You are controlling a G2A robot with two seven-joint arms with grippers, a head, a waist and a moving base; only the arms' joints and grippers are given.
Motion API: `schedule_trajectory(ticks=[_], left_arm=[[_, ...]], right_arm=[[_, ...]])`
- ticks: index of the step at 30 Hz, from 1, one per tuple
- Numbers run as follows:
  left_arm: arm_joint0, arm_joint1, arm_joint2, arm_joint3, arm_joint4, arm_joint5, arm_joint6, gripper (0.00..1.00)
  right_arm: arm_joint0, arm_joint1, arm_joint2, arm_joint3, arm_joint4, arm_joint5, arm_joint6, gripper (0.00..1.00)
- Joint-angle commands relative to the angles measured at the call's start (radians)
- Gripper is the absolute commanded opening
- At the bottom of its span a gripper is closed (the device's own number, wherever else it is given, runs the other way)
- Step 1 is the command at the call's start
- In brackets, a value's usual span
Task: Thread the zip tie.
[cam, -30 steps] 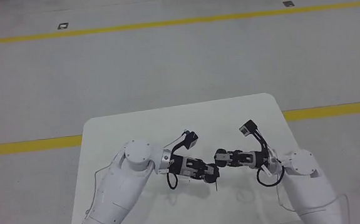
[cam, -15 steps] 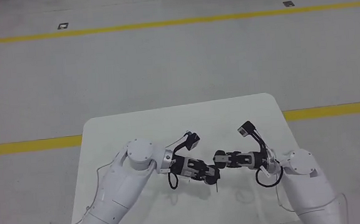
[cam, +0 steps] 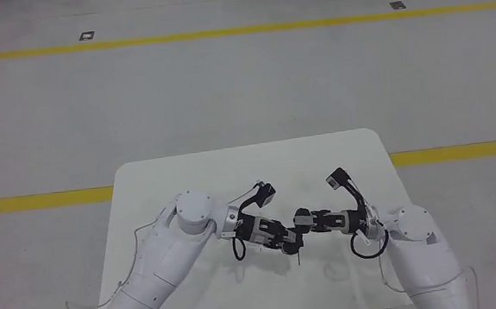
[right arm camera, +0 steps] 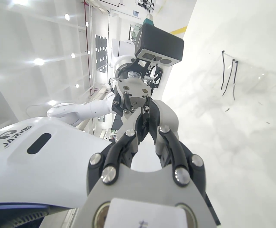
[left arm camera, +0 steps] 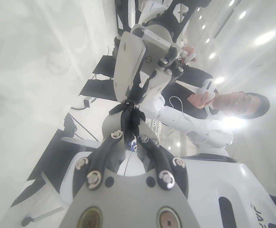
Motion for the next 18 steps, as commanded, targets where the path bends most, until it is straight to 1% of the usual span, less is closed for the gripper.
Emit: schedule_trajectory(ticks=[1,3,4,16,17,18], left_arm=[[-0.002,0.003,0.004,0.000,-0.006,-0.001,0.004,0.00],[-0.004,0.006,0.009,0.001,-0.013,-0.004,0.009,0.00],[-0.005,0.007,0.011,0.001,-0.015,-0.004,0.010,0.00],[-0.016,0.026,0.036,0.002,-0.043,-0.010,0.034,0.00],[-0.016,0.027,0.036,0.002,-0.048,-0.011,0.039,0.16],[-0.016,0.028,0.038,0.001,-0.052,-0.013,0.043,0.49]], right_arm=[[-0.001,0.000,0.000,-0.001,-0.002,0.000,0.000,0.11],[-0.003,0.000,-0.001,-0.003,-0.004,0.000,0.000,0.05],[-0.003,0.000,-0.001,-0.003,-0.005,0.000,0.000,0.00],[-0.006,-0.006,0.008,-0.004,-0.010,0.000,-0.006,0.00],[-0.008,-0.007,0.010,-0.003,-0.008,0.000,-0.014,0.00],[-0.009,-0.008,0.012,-0.004,-0.008,0.000,-0.017,0.00]])
